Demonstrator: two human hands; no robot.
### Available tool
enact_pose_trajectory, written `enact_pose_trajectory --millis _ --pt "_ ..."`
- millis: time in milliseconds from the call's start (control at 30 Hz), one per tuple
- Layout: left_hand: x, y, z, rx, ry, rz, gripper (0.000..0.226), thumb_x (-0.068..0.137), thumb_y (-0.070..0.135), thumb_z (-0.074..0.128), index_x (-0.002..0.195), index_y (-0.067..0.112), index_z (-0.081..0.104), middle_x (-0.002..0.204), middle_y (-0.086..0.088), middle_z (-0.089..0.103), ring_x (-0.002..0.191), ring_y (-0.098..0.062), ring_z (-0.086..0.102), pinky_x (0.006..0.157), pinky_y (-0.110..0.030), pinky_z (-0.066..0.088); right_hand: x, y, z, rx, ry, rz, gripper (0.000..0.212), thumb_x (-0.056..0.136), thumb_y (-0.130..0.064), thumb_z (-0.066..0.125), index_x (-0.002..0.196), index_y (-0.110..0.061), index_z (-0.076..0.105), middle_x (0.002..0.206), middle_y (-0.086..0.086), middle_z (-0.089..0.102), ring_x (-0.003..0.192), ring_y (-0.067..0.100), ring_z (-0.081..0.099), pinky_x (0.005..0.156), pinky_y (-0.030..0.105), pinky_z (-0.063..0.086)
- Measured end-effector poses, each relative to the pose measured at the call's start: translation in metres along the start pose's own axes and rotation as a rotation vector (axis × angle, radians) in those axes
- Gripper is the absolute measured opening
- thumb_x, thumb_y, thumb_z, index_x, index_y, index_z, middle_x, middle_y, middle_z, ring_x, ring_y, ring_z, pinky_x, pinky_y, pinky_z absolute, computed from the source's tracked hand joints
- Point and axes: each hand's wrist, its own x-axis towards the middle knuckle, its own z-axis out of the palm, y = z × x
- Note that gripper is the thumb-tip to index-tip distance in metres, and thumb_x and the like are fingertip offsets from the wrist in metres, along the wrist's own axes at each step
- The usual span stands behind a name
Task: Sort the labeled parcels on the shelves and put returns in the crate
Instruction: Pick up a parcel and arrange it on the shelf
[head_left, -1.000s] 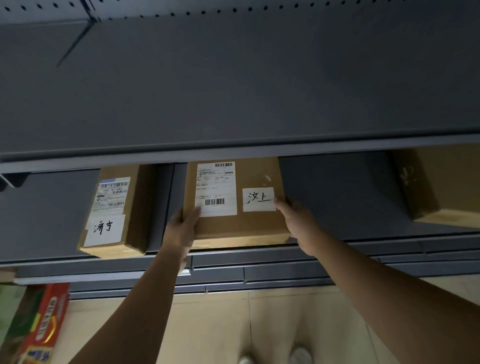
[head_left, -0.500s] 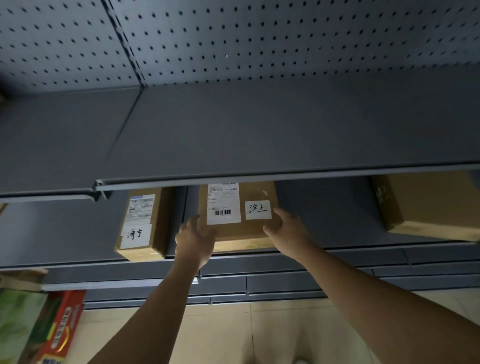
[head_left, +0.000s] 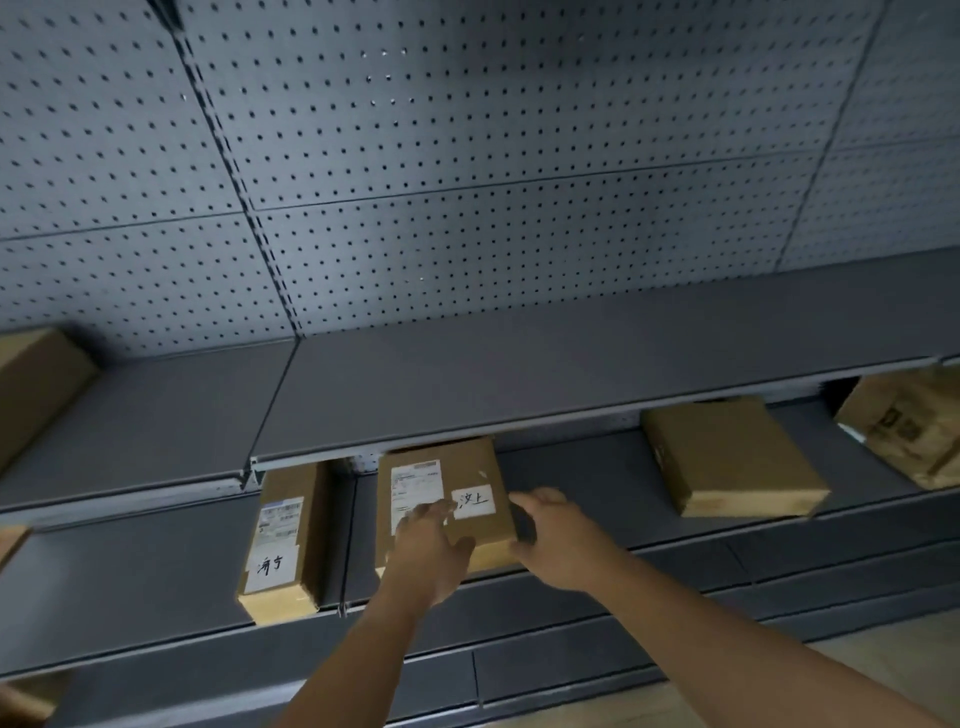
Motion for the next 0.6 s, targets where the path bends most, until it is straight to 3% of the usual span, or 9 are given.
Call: enact_pose_trajectory --millis 100,267,467,600 --pt "-0.005 0.025 0.011 0.024 -0.029 0.051 0.058 0.095 0.039 0.062 0.149 0.027 0.047 0.147 -0.006 0.050 0.134 -0.030 0.045 0.110 -0.045 0.042 -0.018 0.026 -0.016 -0.008 0.035 0.034 0.074 0.097 -0.049 0.060 0.160 -0.034 0.026 0.166 0.001 0.021 0.148 0.025 0.031 0.121 0.044 0.031" --pt "-0.005 0.080 0.043 0.023 -0.065 0.137 0.059 0.094 0.041 0.063 0.148 0.024 0.049 0.149 -0.008 0.051 0.132 -0.030 0.051 0.108 -0.037 0.044 -0.043 0.086 -0.051 -0.009 0.086 0.100 0.073 0.097 -0.051 0.060 0.160 -0.035 0.027 0.165 0.001 0.022 0.147 0.027 0.034 0.120 0.045 0.033" --pt "-0.004 0.170 0.107 -0.003 -0.101 0.189 0.059 0.093 0.046 0.065 0.147 0.030 0.050 0.148 -0.003 0.049 0.135 -0.025 0.048 0.112 -0.042 0.043 -0.076 0.179 -0.105 -0.043 0.132 0.147 0.074 0.097 -0.049 0.062 0.160 -0.031 0.028 0.161 0.006 0.032 0.145 0.028 0.039 0.118 0.039 0.037" --pt "-0.007 0.238 0.157 -0.015 -0.115 0.182 0.058 0.094 0.048 0.065 0.148 0.031 0.049 0.152 -0.003 0.046 0.138 -0.025 0.045 0.113 -0.043 0.042 -0.093 0.248 -0.140 -0.059 0.095 0.174 0.073 0.098 -0.051 0.060 0.161 -0.032 0.027 0.165 0.010 0.028 0.152 0.031 0.028 0.120 0.044 0.035"
